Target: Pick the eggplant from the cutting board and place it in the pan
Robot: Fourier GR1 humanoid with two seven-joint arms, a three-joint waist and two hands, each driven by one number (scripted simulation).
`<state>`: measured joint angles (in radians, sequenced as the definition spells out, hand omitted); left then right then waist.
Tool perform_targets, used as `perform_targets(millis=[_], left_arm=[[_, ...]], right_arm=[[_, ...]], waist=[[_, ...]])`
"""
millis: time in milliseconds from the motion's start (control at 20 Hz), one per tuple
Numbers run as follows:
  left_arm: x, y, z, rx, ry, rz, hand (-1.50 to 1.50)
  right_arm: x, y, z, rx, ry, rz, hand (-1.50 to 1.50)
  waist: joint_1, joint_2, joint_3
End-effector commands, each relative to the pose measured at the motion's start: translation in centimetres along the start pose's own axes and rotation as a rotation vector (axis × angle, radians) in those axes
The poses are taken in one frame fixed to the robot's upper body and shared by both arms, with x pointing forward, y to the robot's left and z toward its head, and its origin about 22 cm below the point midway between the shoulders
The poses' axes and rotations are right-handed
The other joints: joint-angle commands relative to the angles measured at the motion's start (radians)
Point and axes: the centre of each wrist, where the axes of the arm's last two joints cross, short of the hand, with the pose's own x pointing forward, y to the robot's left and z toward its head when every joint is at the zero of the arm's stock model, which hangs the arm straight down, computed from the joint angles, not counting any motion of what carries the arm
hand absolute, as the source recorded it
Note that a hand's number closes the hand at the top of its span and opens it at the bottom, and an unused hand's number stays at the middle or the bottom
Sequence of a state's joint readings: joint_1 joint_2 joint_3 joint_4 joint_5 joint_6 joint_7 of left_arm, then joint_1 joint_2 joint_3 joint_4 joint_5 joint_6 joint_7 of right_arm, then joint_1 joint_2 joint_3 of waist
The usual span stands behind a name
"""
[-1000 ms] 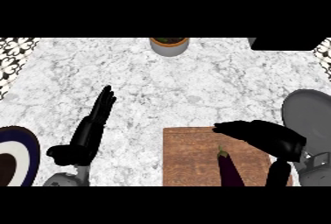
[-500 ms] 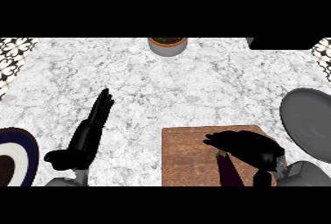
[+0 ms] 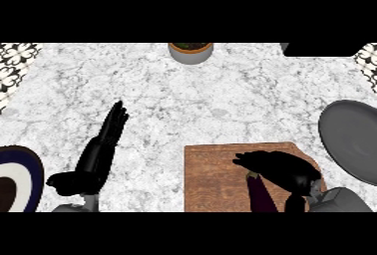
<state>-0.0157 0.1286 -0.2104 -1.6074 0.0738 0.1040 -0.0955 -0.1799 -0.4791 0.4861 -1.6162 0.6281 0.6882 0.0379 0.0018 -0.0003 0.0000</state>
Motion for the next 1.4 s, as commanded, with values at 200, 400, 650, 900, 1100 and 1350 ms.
perform_targets(millis=[200,400,650,900,1100,1350], left_arm=[[0.4,0.2,-2.0,-0.009,-0.016,-0.023,0.0],[-0.9,0.1,-0.5,0.01,0.004,0.004,0.0],[-0.6,0.7,-0.9,-0.007,0.0,-0.004,0.0],[-0.7,0.0,-1.8,-0.003,-0.004,-0.012,0.0],[-0.5,0.8,-1.8,-0.002,-0.004,0.001,0.0],[0.4,-0.3,-0.5,-0.007,0.016,0.009,0.0]], right_arm=[[-0.2,0.8,-2.7,0.016,0.01,-0.021,-1.5],[-2.3,1.8,-4.4,0.033,0.044,-0.005,-1.5],[-2.6,2.2,-4.3,0.139,0.034,0.042,1.5],[-1.2,4.0,-5.6,0.104,-0.012,0.163,1.5],[-1.6,4.6,-5.6,0.079,-0.01,0.18,1.5],[-2.1,3.3,-4.3,-0.069,-0.04,0.176,1.5]], waist=[[-0.001,0.001,0.0],[0.003,0.001,0.0],[0.007,0.002,0.0],[0.002,0.001,0.0],[0.001,0.001,0.0],[0.0,-0.001,0.0]])
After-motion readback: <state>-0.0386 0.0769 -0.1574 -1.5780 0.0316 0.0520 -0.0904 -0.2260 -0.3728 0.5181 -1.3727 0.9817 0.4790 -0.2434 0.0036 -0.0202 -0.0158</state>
